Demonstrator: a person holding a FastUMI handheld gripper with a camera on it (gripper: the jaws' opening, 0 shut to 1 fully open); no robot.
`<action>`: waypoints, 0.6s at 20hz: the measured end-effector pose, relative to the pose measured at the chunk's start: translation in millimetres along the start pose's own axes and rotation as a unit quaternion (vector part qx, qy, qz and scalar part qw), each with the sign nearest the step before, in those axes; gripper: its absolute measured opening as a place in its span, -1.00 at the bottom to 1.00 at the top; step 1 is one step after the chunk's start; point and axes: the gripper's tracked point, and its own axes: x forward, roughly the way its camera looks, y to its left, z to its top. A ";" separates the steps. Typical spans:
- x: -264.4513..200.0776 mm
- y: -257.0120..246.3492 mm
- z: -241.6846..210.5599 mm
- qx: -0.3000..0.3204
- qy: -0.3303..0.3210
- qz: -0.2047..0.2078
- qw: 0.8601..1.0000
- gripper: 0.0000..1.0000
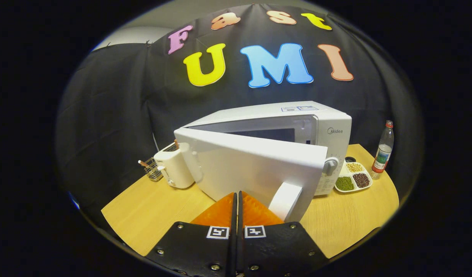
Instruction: Open the microwave, put the food inside, and close the microwave door.
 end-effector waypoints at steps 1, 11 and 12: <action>6.4 -6.1 4.8 0.001 -0.003 -0.008 1.000 -0.99; 68.4 -60.8 34.6 0.008 -0.019 -0.081 0.997 -0.99; 73.1 -66.6 37.9 0.011 -0.022 -0.089 0.996 -0.99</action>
